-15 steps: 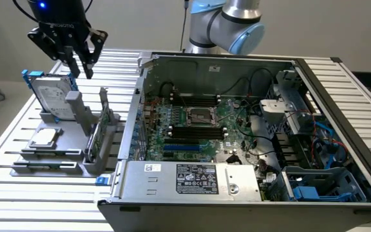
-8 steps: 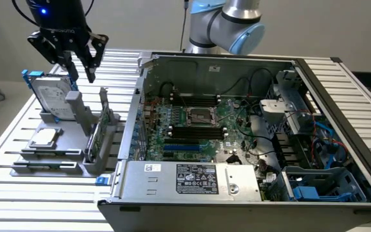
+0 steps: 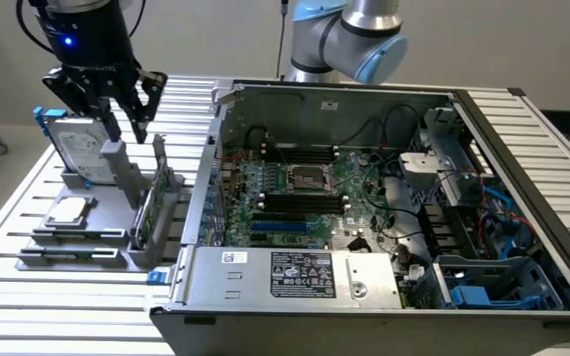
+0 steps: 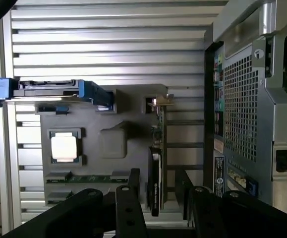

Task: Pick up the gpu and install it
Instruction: 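Pick up the gpu and move the gpu toward the slot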

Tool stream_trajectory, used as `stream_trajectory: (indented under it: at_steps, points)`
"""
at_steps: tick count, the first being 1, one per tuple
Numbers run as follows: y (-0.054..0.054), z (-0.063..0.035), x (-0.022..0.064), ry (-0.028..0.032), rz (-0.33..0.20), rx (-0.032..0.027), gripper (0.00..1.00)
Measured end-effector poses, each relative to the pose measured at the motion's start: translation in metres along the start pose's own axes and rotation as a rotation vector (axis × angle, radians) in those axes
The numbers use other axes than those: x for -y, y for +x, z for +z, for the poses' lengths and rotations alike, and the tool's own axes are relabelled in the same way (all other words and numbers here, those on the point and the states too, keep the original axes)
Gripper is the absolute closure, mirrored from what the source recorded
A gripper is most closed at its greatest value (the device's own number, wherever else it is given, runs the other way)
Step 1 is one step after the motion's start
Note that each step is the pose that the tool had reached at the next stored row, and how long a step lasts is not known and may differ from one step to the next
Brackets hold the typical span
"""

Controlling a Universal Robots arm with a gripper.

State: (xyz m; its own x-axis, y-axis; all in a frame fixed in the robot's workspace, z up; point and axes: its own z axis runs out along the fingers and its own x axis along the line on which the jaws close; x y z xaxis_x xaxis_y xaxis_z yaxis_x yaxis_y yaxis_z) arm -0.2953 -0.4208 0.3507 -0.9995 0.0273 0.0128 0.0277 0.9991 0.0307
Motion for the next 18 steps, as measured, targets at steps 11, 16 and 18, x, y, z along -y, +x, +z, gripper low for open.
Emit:
stream_trajectory:
  at_steps: [11, 16, 18]
  points:
    - [-0.004, 0.0195, 0.0152, 0.0002, -0.004, -0.0003, 0.58]
    - [-0.004, 0.0286, 0.0155, 0.0002, -0.009, -0.0004, 0.58]
    - [-0.005, 0.0322, 0.0156, 0.0002, -0.011, -0.0004, 0.58]
